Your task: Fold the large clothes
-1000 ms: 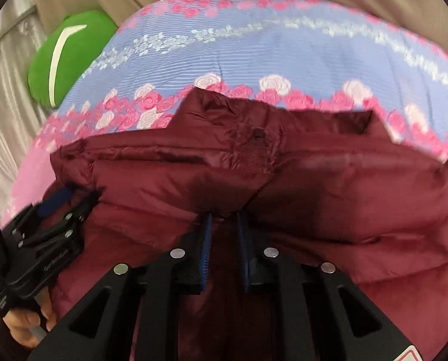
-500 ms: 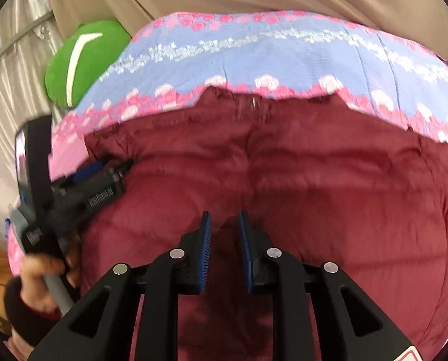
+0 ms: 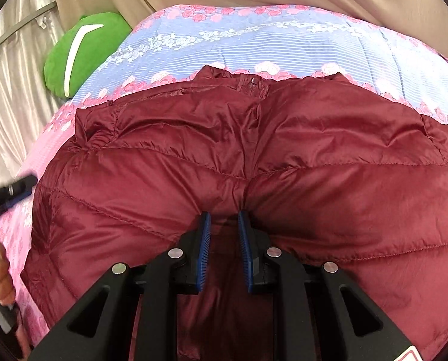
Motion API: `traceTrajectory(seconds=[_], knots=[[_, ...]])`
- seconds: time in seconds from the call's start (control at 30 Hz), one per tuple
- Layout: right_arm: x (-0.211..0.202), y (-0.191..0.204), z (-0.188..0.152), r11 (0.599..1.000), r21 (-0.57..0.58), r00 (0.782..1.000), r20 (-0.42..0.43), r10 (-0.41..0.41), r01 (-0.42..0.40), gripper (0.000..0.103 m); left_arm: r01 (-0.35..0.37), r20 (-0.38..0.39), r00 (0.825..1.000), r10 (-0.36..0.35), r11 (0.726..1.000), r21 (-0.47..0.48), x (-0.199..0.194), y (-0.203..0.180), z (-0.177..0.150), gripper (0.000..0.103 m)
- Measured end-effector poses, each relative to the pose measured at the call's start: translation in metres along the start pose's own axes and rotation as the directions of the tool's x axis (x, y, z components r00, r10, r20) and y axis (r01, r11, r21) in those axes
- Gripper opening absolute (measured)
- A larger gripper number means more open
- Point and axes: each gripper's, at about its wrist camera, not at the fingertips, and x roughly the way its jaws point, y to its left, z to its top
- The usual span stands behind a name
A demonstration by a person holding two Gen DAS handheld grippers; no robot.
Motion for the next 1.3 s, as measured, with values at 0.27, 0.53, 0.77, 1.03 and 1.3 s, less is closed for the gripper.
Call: traceTrajectory(seconds=[0.27, 0.53, 0.77, 1.03, 1.3], knots=[[0.000, 0.000, -0.002, 1.000, 0.012, 1.000, 0.013, 0.012, -0.012, 0.018, 0.103, -0.044, 0.994, -0.104, 0.994, -0.032, 0.020, -0.004, -0.022, 0.080], [-0.001, 0.001, 0.002, 0.999, 0.038, 1.000, -0.004, 0.024, -0.023, 0.019, 0.138, -0.028, 0.990, -0.136, 0.989, 0.056, 0.005, -0.041, -0.015, 0.011], [-0.043, -0.013, 0.011, 0.987, 0.089, 0.991, 0.034, 0.131, -0.133, 0.022, 0.202, 0.062, 0.975, -0.214, 0.968, 0.149, -0.042, -0.080, -0.011, 0.009], [0.004, -0.025, 0.014, 0.988, 0.100, 0.992, -0.044, 0.122, -0.117, 0.017, 0.259, 0.102, 0.950, -0.294, 0.929, 0.264, -0.069, -0.125, -0.007, 0.009], [0.024, -0.009, 0.031, 0.985, 0.048, 0.983, -0.072, 0.170, -0.166, 0.018, 0.312, 0.072, 0.931, -0.358, 0.882, 0.353, -0.072, -0.169, -0.010, 0.009]])
